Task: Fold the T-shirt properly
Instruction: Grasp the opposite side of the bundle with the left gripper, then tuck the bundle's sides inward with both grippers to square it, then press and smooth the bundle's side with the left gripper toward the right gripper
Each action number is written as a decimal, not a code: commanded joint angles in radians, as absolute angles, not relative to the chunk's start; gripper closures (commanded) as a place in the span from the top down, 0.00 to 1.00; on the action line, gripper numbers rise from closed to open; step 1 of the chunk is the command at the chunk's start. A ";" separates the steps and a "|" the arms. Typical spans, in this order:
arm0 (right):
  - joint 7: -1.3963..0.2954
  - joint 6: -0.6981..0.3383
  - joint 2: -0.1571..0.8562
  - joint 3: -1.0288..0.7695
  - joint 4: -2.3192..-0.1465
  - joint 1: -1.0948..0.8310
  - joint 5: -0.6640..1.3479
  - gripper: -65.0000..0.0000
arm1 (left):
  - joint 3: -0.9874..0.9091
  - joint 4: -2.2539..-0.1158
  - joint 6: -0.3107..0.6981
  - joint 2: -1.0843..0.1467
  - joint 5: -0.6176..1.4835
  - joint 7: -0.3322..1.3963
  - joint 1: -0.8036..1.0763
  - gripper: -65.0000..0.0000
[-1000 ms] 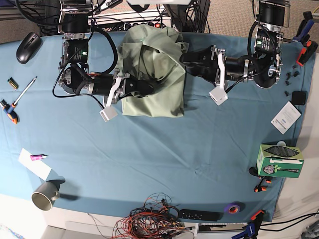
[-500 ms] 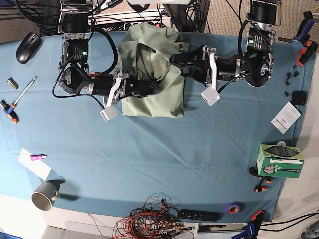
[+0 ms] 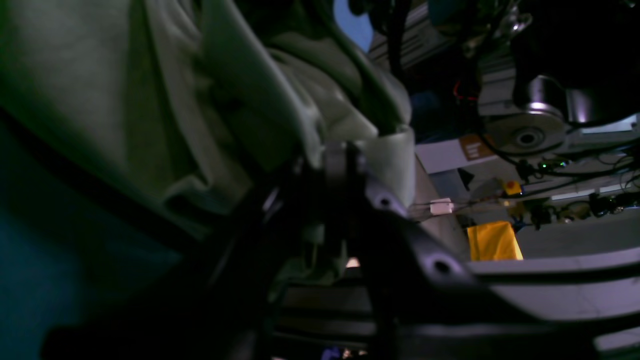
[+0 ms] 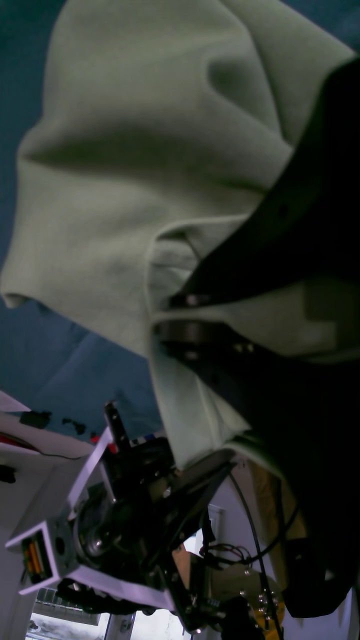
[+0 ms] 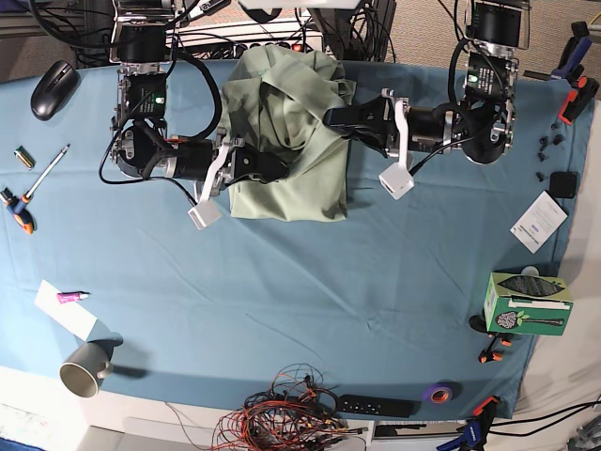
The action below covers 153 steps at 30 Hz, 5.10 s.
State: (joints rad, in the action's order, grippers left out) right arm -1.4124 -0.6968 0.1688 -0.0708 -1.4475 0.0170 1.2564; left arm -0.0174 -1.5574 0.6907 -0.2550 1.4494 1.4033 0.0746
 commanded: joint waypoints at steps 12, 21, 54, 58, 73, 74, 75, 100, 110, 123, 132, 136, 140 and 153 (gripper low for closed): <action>-1.396 -0.698 0.178 -0.223 -1.508 0.033 1.284 0.00 | -0.022 -1.573 0.698 -0.244 1.393 1.289 -0.041 0.00; -1.396 -0.698 0.178 -0.369 -1.509 0.033 1.286 0.00 | 0.001 -1.573 0.698 -0.243 1.248 1.186 -0.112 0.00; -1.246 -0.698 0.177 -0.368 -1.509 0.073 0.952 0.00 | 0.130 -1.571 0.583 -0.244 0.814 0.959 -0.208 0.00; -1.242 -0.698 0.177 -0.368 -1.509 0.080 0.933 0.00 | 0.130 -1.571 0.583 -0.244 0.814 0.960 -0.199 0.00; -1.227 -0.698 0.177 -0.368 -1.509 0.080 0.784 0.02 | 0.130 -1.571 0.518 -0.244 0.695 0.881 -0.194 0.00; -1.221 -0.698 0.177 -0.368 -1.509 0.080 0.785 0.05 | 0.130 -1.571 0.519 -0.244 0.684 0.882 -0.194 0.00; -1.210 -0.698 0.177 -0.368 -1.509 0.080 0.785 0.10 | 0.130 -1.571 0.520 -0.244 0.673 0.882 -0.194 0.00; -1.136 -0.698 0.174 -0.368 -1.509 0.117 0.785 0.25 | 0.129 -1.571 0.597 -0.183 0.823 0.965 -0.194 0.43; -1.144 -0.698 0.141 -0.366 -1.509 0.116 0.785 0.25 | 0.178 -1.429 0.493 -0.099 0.680 0.916 -0.232 0.49; -1.145 -0.698 0.141 -0.366 -1.509 0.116 0.784 0.25 | 0.265 -1.350 0.490 -0.094 0.710 0.921 -0.292 0.49; -1.148 -0.698 0.141 -0.366 -1.509 0.116 0.784 0.25 | 0.263 -1.378 0.490 -0.094 0.724 0.955 -0.348 0.49; -1.148 -0.698 0.141 -0.366 -1.509 0.116 0.784 0.25 | 0.265 -1.378 0.491 -0.080 0.763 0.984 -0.341 0.49; -1.148 -0.698 0.141 -0.366 -1.509 0.116 0.784 0.25 | 0.266 -1.360 0.490 -0.054 0.754 0.976 -0.329 0.49; -1.150 -0.698 0.141 -0.366 -1.509 0.116 0.784 0.25 | 0.266 -1.268 0.493 -0.039 0.696 0.943 -0.324 0.49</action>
